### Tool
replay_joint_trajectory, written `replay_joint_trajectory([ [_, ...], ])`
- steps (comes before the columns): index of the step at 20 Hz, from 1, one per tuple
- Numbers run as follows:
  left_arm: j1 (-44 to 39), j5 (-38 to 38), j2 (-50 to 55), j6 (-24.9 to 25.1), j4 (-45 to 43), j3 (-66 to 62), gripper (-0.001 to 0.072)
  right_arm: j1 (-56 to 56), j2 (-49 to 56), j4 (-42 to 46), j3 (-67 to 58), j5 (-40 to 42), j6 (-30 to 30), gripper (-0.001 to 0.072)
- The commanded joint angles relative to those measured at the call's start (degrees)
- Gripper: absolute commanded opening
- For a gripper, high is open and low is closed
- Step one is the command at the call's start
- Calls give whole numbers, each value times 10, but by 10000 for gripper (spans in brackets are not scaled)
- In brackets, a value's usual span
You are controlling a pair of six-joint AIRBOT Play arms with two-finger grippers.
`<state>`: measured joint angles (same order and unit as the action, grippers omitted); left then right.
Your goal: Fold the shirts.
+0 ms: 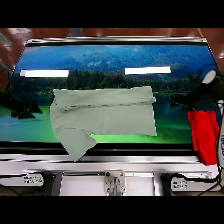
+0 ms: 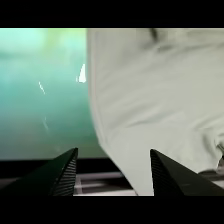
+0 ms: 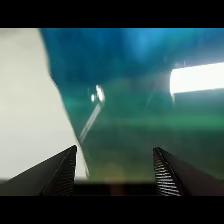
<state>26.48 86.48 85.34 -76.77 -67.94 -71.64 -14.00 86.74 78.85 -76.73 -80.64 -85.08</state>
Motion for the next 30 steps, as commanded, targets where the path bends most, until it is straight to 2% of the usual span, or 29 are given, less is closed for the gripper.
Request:
replay_joint_trajectory([
  [1, 74, -22, -91, 50, 45, 212, 542, -75, -71, -79, 111, -44, 31, 593],
  [2, 85, -48, -105, 71, 69, 268, 542, -81, -88, -107, 140, -31, 43, 593],
  [5, 86, -133, -114, 106, 137, 375, 540, -77, -105, -116, 171, -7, 45, 593],
  [7, 70, -170, -113, 118, 163, 401, 540, -77, -105, -136, 171, -1, 45, 593],
  [14, -20, -239, -107, 116, 175, 417, 538, -77, -105, -141, 171, 6, 40, 593],
  [16, -50, -268, -107, 116, 198, 417, 481, -77, -105, -141, 173, 16, 24, 593],
  [18, -74, -287, -107, 116, 225, 417, 193, -77, -105, -141, 189, 25, 15, 593],
  [19, -82, -289, -107, 116, 232, 416, 80, -77, -105, -143, 206, 28, 15, 594],
  [20, -86, -289, -107, 117, 232, 416, 41, -77, -105, -153, 232, 30, 23, 594],
  [21, -85, -285, -107, 118, 232, 416, 41, -77, -105, -171, 259, 31, 40, 606],
  [22, -83, -278, -108, 126, 232, 416, 41, -77, -105, -193, 289, 35, 58, 667],
  [26, -58, -252, -125, 134, 220, 415, 41, -77, -105, -235, 376, 104, 73, 664],
  [30, -29, -223, -142, 148, 219, 414, 40, -70, -104, -263, 398, 143, 85, 661],
])
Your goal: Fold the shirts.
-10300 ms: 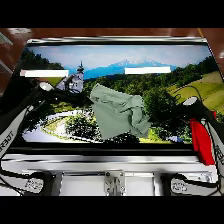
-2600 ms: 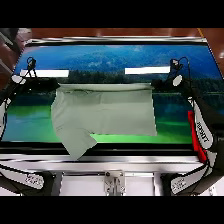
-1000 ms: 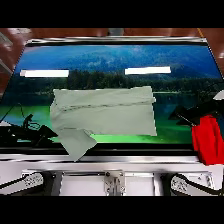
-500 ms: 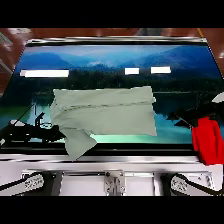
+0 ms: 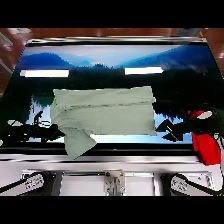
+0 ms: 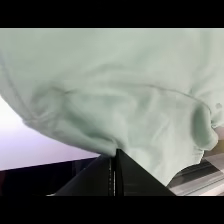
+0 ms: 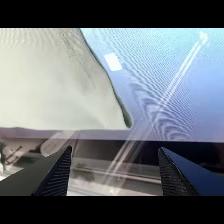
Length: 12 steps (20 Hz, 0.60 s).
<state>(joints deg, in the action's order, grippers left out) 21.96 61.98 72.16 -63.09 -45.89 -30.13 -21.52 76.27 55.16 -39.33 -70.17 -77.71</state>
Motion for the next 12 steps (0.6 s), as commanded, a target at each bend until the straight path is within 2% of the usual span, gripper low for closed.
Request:
replay_joint_trajectory([
  [1, 19, 29, -11, 16, -2, -4, 41, 19, 2, -26, 24, 52, 11, 654],
  [5, 19, 47, -12, 20, -2, -33, 41, 91, 26, -44, 24, 118, -10, 651],
  [6, 19, 49, -12, 20, -2, -44, 41, 103, 31, -44, 24, 130, -18, 520],
  [8, 19, 54, -12, 20, -2, -72, 41, 106, 31, -50, 19, 139, -19, 176],
  [9, 19, 59, -12, 20, -2, -88, 41, 105, 31, -52, 8, 134, -16, 61],
  [12, 19, 91, -12, 20, -1, -154, 40, 107, 23, -56, -51, 116, 32, 60],
])
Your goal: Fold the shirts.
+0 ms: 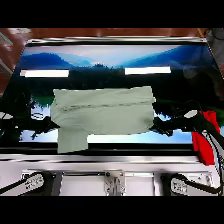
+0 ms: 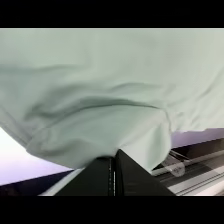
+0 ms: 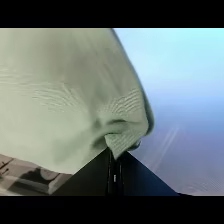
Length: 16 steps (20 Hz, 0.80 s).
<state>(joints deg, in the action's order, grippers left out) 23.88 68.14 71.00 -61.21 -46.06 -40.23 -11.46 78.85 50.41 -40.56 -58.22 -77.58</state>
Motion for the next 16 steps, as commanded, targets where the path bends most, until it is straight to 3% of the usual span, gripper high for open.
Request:
replay_joint_trajectory([
  [1, 0, 45, 0, 2, 0, -80, 40, 6, -4, -9, -68, -8, 38, 60],
  [3, 0, 51, 0, 4, 0, -140, 40, 6, -3, -5, -124, 3, 38, 59],
  [7, -4, -6, 32, -10, 0, -257, 41, 6, 20, -6, -224, 68, 20, 59],
  [16, -61, -4, 288, -105, 1, -480, 42, 67, 226, 1, -415, 107, -7, 59],
])
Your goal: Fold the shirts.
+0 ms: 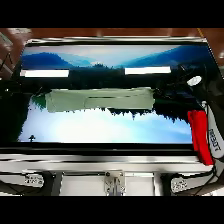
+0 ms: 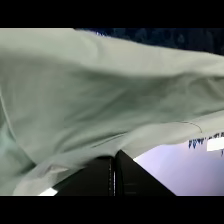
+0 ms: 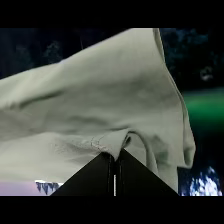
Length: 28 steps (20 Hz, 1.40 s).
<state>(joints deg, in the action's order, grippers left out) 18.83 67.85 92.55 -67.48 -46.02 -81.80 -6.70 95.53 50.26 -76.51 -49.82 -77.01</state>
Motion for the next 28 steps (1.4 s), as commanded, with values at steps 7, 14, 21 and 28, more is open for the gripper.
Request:
replay_joint_trajectory([
  [7, -21, -7, 178, -115, 13, -114, 124, 37, 137, 12, -96, 22, -46, 61],
  [14, 9, 102, 169, -140, 15, -115, 710, -27, 61, 70, -96, -26, -29, 593],
  [21, 14, 213, 122, -110, 16, -115, 709, -64, 136, -2, -96, -157, -55, 682],
  [28, -24, 212, 92, -75, 79, -115, 708, -5, 186, -150, -96, -73, -18, 616],
])
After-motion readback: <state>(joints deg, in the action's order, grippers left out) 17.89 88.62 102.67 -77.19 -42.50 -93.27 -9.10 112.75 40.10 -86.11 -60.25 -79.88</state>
